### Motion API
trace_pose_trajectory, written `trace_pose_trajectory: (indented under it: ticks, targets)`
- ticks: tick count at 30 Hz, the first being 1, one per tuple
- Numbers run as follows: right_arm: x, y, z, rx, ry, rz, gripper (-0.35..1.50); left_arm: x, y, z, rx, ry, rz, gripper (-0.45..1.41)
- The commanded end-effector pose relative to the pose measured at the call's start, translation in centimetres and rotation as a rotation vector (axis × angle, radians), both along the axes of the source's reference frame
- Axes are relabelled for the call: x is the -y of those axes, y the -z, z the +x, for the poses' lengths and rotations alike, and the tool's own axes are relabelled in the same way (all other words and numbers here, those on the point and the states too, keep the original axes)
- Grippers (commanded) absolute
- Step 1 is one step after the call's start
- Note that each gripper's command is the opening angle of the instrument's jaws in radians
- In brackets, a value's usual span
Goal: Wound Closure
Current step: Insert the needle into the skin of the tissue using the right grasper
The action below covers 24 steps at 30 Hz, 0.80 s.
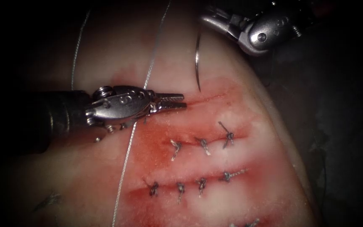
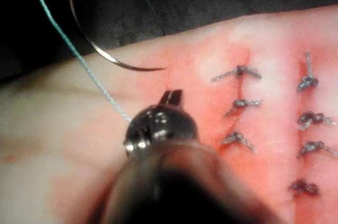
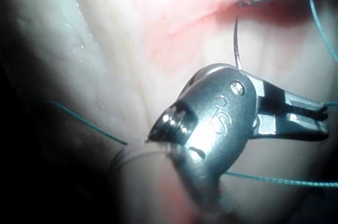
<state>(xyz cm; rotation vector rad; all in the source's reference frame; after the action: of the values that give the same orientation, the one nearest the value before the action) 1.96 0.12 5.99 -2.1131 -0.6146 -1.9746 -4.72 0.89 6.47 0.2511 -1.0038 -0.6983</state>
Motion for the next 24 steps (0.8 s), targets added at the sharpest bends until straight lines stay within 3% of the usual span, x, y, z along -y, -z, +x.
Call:
trace_pose_trajectory:
  ticks: [1, 9, 16, 20, 24]
  targets:
    - [0.02, -0.04, 0.09, -0.002, -0.007, -0.007, -0.35, -0.05, -0.02, -0.06, 0.002, 0.022, 0.019, -0.45]
    - [0.1, -0.05, 0.17, 0.022, -0.041, -0.018, -0.35, 0.11, -0.1, -0.26, -0.06, 0.087, 0.1, -0.45]
    - [0.12, -0.07, 0.21, 0.022, -0.041, -0.021, -0.35, 0.1, -0.28, -0.46, -0.167, 0.256, 0.066, -0.45]
    - [0.13, -0.05, 0.21, 0.034, -0.043, -0.047, -0.35, 0.17, -0.48, -0.54, -0.303, 0.263, 0.008, -0.45]
    - [0.14, -0.03, 0.22, 0.049, -0.046, -0.078, -0.35, 0.25, -0.54, -0.55, -0.319, 0.246, -0.015, -0.45]
